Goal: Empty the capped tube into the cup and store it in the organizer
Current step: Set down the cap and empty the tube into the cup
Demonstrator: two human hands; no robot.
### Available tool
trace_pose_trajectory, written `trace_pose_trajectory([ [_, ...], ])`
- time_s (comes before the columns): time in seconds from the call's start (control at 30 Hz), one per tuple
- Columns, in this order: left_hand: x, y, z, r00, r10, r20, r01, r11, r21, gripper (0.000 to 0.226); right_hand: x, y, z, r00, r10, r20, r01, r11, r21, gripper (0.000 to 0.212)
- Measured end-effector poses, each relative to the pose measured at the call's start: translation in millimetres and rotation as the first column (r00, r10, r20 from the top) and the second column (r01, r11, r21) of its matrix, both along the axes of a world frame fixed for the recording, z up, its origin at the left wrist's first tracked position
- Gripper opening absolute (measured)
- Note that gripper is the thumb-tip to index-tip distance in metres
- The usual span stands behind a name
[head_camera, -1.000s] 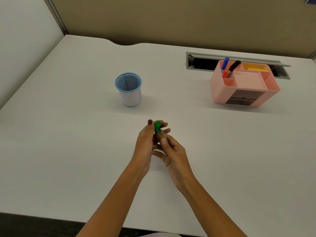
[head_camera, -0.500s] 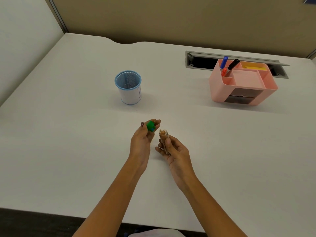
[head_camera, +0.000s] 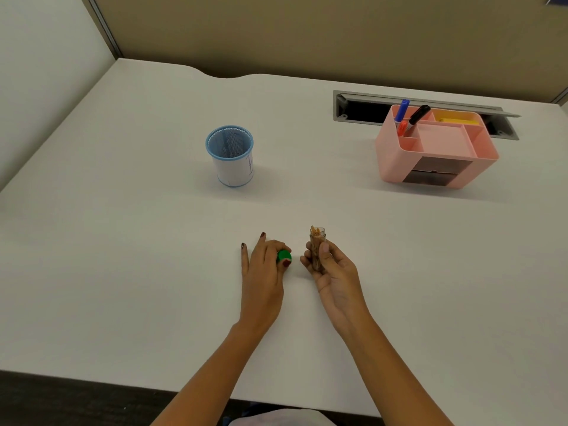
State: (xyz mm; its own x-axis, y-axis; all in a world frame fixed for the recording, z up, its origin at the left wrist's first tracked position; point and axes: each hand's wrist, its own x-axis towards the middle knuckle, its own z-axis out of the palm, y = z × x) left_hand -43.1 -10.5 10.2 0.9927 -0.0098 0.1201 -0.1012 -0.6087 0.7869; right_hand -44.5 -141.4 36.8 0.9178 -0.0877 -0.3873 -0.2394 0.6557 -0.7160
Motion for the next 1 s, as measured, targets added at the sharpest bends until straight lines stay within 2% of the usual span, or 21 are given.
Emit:
trace_pose_trajectory([
  [0.2, 1, -1, -7, 0.998, -0.054, 0.028, 0.050, 0.988, 0.149, 0.019, -3, -3, -3, 0.999, -0.024, -0.027, 0.024, 1.000, 0.013, 0.038],
  [0.3, 1, -2, -9, 0.998, -0.048, 0.045, 0.041, 0.989, 0.145, 0.021, -3, -5, -4, 0.999, -0.034, -0.042, 0.035, 0.999, 0.018, 0.041],
  [0.43, 2, -2, -10, 0.998, -0.043, 0.042, 0.038, 0.992, 0.117, 0.033, -1, -7, -4, 0.998, -0.060, -0.033, 0.061, 0.998, 0.025, 0.031],
  [0.6, 2, 0, -9, 1.000, 0.000, 0.007, 0.000, 1.000, -0.014, 0.046, 5, -7, 1, 0.995, -0.079, -0.060, 0.083, 0.994, 0.073, 0.034],
  [0.73, 10, 5, -5, 0.994, 0.110, 0.008, -0.108, 0.984, -0.139, 0.046, 10, -8, 6, 0.992, -0.085, -0.092, 0.095, 0.988, 0.121, 0.034],
  [0.87, 29, 14, 2, 0.957, 0.287, 0.028, -0.272, 0.931, -0.245, 0.049, 19, -9, 9, 0.986, -0.119, -0.114, 0.131, 0.986, 0.105, 0.034],
  [1.0, 65, 24, 6, 0.909, 0.415, -0.029, -0.406, 0.869, -0.282, 0.055, 34, -8, 12, 0.988, -0.121, -0.100, 0.136, 0.978, 0.156, 0.019],
])
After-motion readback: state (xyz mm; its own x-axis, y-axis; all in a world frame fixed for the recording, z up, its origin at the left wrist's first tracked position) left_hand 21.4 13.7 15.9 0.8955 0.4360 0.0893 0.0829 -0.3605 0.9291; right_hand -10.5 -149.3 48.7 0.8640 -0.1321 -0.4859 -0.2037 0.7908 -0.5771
